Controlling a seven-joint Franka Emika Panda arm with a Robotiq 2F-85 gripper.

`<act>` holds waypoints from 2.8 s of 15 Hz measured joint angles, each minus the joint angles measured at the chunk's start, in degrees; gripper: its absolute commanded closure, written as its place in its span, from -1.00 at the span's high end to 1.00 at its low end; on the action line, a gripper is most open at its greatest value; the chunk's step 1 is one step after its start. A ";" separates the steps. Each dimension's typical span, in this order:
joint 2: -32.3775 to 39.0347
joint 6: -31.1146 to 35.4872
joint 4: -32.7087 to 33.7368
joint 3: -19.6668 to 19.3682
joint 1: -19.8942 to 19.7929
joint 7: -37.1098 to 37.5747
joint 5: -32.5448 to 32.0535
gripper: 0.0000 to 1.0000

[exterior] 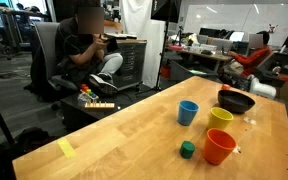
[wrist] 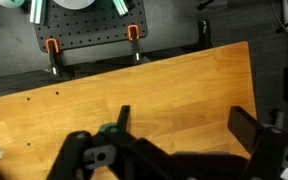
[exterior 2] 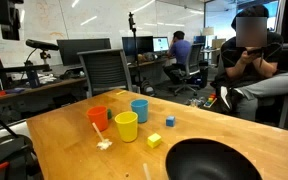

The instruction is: Put the orange cup inside the yellow cup then place the blue cup inside the orange cup

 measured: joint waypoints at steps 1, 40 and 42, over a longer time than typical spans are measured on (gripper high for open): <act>-0.01 0.05 0.11 0.00 0.00 0.00 0.00 1.00; 29.89 33.28 1.91 -0.58 -3.50 3.00 -8.86 1.00; 32.78 35.98 2.26 -1.26 -3.58 3.32 -9.55 1.00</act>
